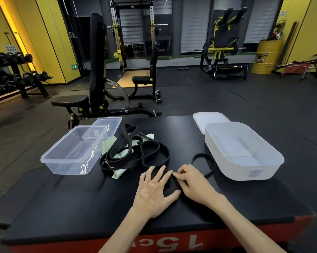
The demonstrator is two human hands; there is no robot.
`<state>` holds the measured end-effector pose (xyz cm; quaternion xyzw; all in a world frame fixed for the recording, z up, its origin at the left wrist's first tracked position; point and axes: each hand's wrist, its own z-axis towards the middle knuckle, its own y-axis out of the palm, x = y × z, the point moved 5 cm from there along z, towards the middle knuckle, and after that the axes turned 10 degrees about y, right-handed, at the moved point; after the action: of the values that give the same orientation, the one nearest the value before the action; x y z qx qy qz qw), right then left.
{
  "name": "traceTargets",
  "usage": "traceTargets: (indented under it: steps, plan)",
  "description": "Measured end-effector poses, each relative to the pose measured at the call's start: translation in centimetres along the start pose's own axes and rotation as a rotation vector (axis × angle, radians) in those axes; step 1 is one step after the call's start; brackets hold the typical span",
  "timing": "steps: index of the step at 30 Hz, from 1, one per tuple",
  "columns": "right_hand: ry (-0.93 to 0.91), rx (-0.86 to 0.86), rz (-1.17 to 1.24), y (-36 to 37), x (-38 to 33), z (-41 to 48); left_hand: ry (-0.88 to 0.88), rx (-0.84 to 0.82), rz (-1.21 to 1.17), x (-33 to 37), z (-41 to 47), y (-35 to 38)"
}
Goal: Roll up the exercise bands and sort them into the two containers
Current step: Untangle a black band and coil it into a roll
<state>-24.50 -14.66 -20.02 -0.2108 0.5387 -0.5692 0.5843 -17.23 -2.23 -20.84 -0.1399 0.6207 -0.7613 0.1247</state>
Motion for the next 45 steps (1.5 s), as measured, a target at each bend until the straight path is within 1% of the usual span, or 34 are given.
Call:
traceTargets:
  steps: [3, 7, 11, 13, 15, 18, 21, 23, 25, 30, 34, 36, 41, 45]
  plan:
    - [0.021, 0.028, -0.045, -0.9, 1.0, -0.6, -0.012, -0.004, -0.023, 0.0, 0.1, 0.2]
    - [0.038, 0.083, -0.046, -1.3, 1.5, -0.8, -0.084, -0.003, -0.003, 0.3, 0.2, 0.2]
    - [0.049, 0.088, -0.006, -0.7, 0.7, -0.6, -0.168, -0.064, -0.005, 1.0, 0.6, 0.2]
    - [0.063, 0.084, 0.015, -0.6, 0.6, -0.6, -0.174, -0.099, -0.025, 1.0, 0.8, 0.4]
    - [0.055, 0.077, 0.023, -0.6, 0.7, -0.7, -0.135, -0.151, -0.077, 0.6, 0.9, 0.5]
    - [0.046, 0.045, 0.026, -0.8, 0.8, -0.7, -0.013, -0.238, -0.146, 0.0, 0.7, 0.3]
    - [0.049, -0.028, 0.011, -1.1, 1.5, -0.7, 0.087, -0.278, -0.128, -0.3, 0.5, 0.1]
    - [0.033, -0.054, -0.012, -1.4, 2.0, -0.8, 0.115, -0.272, -0.081, -0.2, 0.4, 0.0]
    - [0.020, -0.037, -0.032, -1.7, 2.2, -0.8, 0.110, -0.246, -0.029, 0.0, 0.5, 0.2]
    - [0.061, 0.081, -0.052, -1.6, 1.9, -1.0, -0.020, -0.136, 0.047, 1.1, 0.8, 0.9]
    - [0.046, 0.089, -0.050, -1.0, 2.0, -1.1, -0.110, -0.117, 0.014, 1.5, 1.1, 1.3]
    - [0.044, 0.080, -0.038, -1.1, 2.4, -1.2, -0.071, -0.128, -0.019, 0.8, 1.3, 0.7]
    - [-0.005, 0.024, -0.045, -1.8, 2.9, -0.9, 0.186, -0.178, 0.012, -1.2, 1.8, -0.6]
    - [-0.021, -0.007, -0.049, -1.8, 2.6, -1.0, 0.271, -0.185, -0.042, -1.5, 1.9, 0.1]
